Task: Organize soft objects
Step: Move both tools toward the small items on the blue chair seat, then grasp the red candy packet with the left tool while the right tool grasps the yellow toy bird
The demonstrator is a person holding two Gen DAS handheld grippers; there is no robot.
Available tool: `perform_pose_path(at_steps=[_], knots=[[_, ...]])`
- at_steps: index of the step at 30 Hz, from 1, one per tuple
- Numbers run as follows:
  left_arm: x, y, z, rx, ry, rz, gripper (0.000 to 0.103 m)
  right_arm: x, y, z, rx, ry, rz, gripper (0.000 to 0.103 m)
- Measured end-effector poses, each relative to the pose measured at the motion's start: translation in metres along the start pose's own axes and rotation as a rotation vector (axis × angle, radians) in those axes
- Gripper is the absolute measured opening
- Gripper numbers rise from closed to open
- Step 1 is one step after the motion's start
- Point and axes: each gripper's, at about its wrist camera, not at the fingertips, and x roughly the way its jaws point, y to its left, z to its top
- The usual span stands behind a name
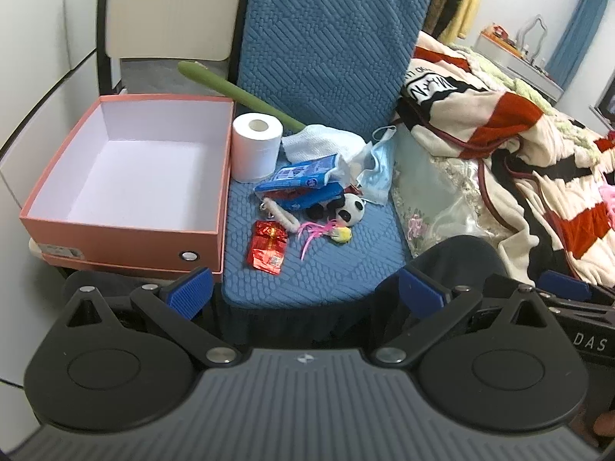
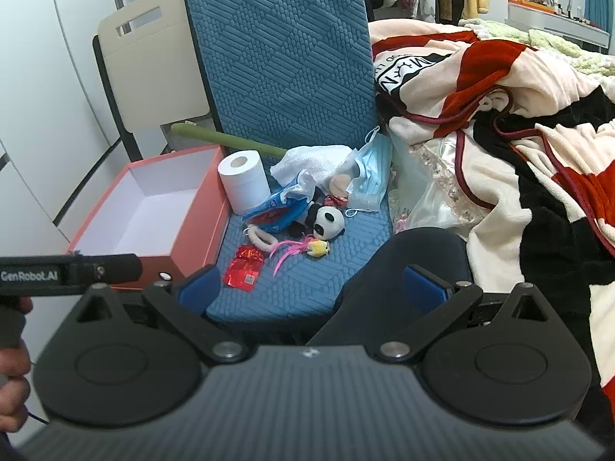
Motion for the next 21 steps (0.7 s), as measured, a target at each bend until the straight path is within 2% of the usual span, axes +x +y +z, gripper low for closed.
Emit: perform_pose_path(at_steps=[7, 21], knots=[[0.008, -0.003, 0.009, 0.005, -0.009, 0.001, 0.103, 0.003, -0.004, -0.001, 0.003, -0.008, 0.000, 0.103], [0.037, -0.008, 0.014, 0.057, 0.025, 0.031, 0.103, 0.024, -0.017, -0.003, 0.034, 0.031, -0.028, 0.103]])
